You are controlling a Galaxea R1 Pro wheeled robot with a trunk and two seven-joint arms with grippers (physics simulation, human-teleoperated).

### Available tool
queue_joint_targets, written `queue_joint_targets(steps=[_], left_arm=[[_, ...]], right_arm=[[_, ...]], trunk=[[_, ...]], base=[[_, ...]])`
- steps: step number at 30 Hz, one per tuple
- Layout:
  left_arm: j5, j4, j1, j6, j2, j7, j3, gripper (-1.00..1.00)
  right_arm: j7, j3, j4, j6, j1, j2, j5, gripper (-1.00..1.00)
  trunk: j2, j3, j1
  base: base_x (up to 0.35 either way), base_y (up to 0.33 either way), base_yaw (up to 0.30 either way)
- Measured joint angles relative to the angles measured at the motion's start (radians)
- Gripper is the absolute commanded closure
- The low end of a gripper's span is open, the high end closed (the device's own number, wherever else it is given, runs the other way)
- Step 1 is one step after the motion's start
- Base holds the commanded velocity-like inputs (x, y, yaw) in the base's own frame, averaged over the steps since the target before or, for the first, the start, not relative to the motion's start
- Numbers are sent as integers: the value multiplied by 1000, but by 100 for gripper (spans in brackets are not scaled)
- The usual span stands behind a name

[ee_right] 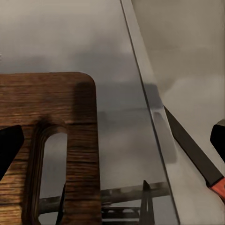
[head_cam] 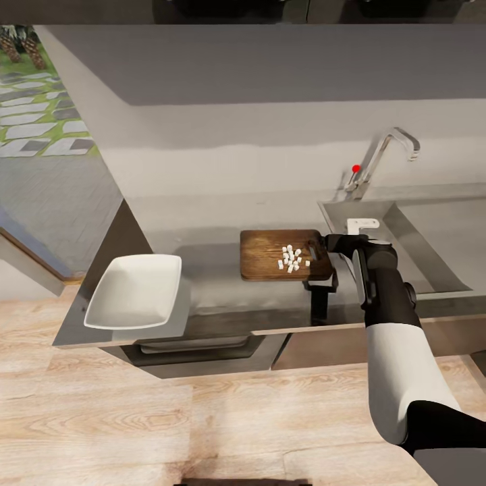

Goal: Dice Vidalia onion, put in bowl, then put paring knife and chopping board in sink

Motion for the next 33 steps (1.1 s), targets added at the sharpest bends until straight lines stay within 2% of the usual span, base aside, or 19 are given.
queue_joint_targets(steps=[33], left_arm=[[0, 1, 0, 0, -2, 0, 0, -100]], right_arm=[[1, 0, 27, -1, 0, -4, 0, -100]], trunk=[[0, -40, 0]], base=[[0, 0, 0]])
